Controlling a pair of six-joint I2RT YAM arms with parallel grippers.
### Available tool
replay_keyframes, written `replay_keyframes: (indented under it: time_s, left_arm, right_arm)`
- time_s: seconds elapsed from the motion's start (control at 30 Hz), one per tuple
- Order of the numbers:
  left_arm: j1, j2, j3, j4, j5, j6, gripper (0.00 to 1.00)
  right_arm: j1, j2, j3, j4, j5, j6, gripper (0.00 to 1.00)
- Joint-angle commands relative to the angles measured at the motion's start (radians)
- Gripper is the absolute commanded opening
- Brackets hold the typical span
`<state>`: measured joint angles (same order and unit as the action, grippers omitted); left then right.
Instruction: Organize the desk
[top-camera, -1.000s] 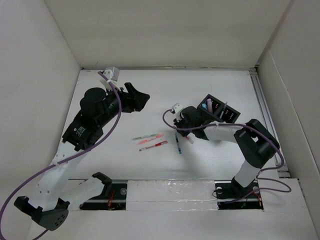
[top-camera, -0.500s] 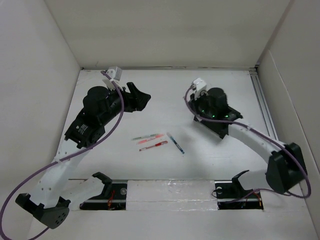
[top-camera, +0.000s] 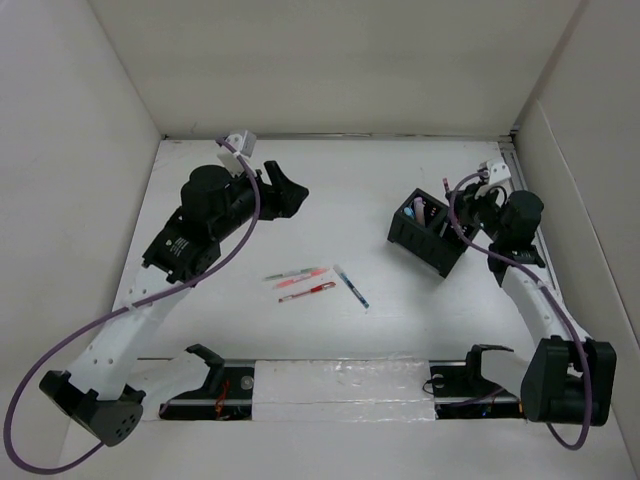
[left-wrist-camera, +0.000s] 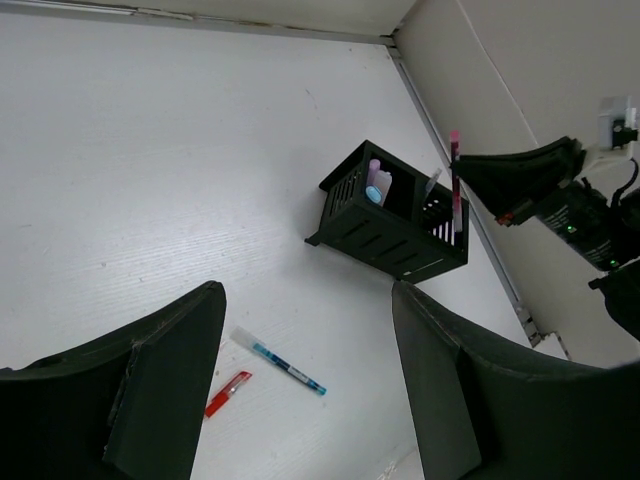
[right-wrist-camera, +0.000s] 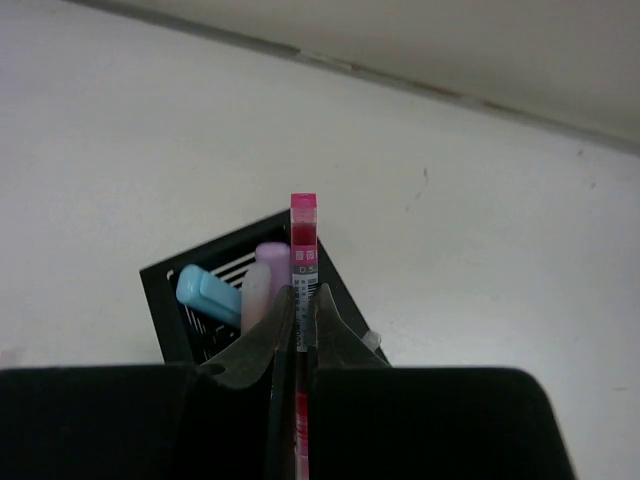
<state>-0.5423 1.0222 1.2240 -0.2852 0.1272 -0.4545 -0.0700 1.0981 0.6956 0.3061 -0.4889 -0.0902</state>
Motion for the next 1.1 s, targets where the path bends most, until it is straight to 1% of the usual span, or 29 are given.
replay_keyframes:
  time_s: [0.0, 0.07, 0.17, 0.2, 0.27, 0.3, 0.37, 0.4, 0.5, 0.57, 0.6, 0.63, 0.67, 0.7, 0.73, 0.77, 0.8, 0.87, 0.9, 0.97, 1.0, 1.03, 1.07]
  left_arm:
    - [-0.004, 0.004, 0.035, 0.054, 0.012, 0.002, 0.63]
    - [-0.004, 0.006, 0.035, 0.052, 0.009, 0.004, 0.63]
    - [-0.004, 0.001, 0.023, 0.044, -0.004, 0.005, 0.63]
    - [-0.004, -0.008, 0.02, 0.044, -0.008, 0.004, 0.63]
    - [-0.004, -0.014, 0.009, 0.044, -0.015, 0.002, 0.63]
    - [-0.004, -0.017, 0.009, 0.046, -0.015, 0.002, 0.63]
    - [-0.004, -0.016, 0.011, 0.041, -0.017, 0.002, 0.63]
    - [-0.004, -0.013, 0.015, 0.038, -0.017, 0.004, 0.63]
    - [-0.004, -0.02, 0.015, 0.04, -0.026, 0.005, 0.63]
    - [-0.004, -0.024, 0.014, 0.041, -0.026, 0.004, 0.63]
    - [-0.004, -0.024, 0.014, 0.04, -0.026, 0.005, 0.63]
    - [-0.004, -0.025, 0.015, 0.038, -0.026, 0.005, 0.63]
    - [-0.004, -0.028, 0.017, 0.032, -0.027, 0.007, 0.63]
    - [-0.004, -0.03, 0.017, 0.032, -0.031, 0.008, 0.63]
    - [-0.004, -0.03, 0.017, 0.032, -0.031, 0.008, 0.63]
    - [-0.004, -0.034, 0.012, 0.035, -0.032, 0.008, 0.64]
    - [-0.004, -0.039, 0.012, 0.037, -0.038, 0.008, 0.63]
    - [-0.004, -0.04, 0.011, 0.037, -0.041, 0.007, 0.63]
    - [-0.004, -0.04, 0.012, 0.037, -0.044, 0.008, 0.64]
    - [-0.004, -0.042, 0.014, 0.031, -0.049, 0.01, 0.64]
    - [-0.004, -0.042, 0.015, 0.027, -0.055, 0.011, 0.64]
    - [-0.004, -0.045, 0.015, 0.027, -0.058, 0.013, 0.63]
    - [-0.004, -0.051, 0.011, 0.027, -0.063, 0.013, 0.63]
  right_arm:
    - [-0.037, 0.011, -0.03, 0.159, -0.132, 0.052, 0.0]
    - [-0.037, 0.013, -0.033, 0.159, -0.154, 0.047, 0.0]
    - [-0.037, -0.016, -0.057, 0.136, -0.11, 0.034, 0.0]
    - [-0.037, -0.035, -0.068, 0.127, -0.096, 0.029, 0.03]
    - [-0.048, -0.049, -0.076, 0.096, -0.077, 0.021, 0.15]
    - [-0.048, -0.053, -0.079, 0.091, -0.079, 0.012, 0.29]
    - [-0.048, -0.058, -0.077, 0.065, -0.079, 0.004, 0.4]
    - [-0.059, -0.063, -0.074, 0.054, -0.077, -0.006, 0.47]
    - [-0.059, -0.084, -0.048, 0.022, -0.06, -0.022, 0.55]
    - [-0.059, -0.092, -0.01, -0.015, -0.066, -0.037, 0.56]
    - [-0.059, -0.096, 0.005, -0.031, -0.071, -0.057, 0.5]
    - [-0.059, -0.099, 0.022, -0.063, -0.077, -0.068, 0.42]
    - [-0.015, -0.099, 0.072, -0.106, -0.067, -0.11, 0.17]
    - [0.008, -0.093, 0.09, -0.17, -0.062, -0.13, 0.07]
    - [0.009, -0.093, 0.09, -0.171, -0.062, -0.131, 0.07]
    - [0.074, -0.072, 0.119, -0.208, -0.042, -0.149, 0.0]
    - [0.116, -0.06, 0.131, -0.269, -0.027, -0.184, 0.0]
    - [0.218, -0.034, 0.137, -0.303, 0.043, -0.21, 0.0]
    - [0.33, -0.021, 0.134, -0.34, 0.074, -0.227, 0.0]
    - [0.436, 0.015, 0.134, -0.367, 0.16, -0.233, 0.02]
    - [0.523, 0.069, 0.136, -0.386, 0.177, -0.226, 0.07]
    - [0.564, 0.095, 0.137, -0.389, 0.193, -0.223, 0.14]
    - [0.602, 0.121, 0.137, -0.39, 0.225, -0.218, 0.3]
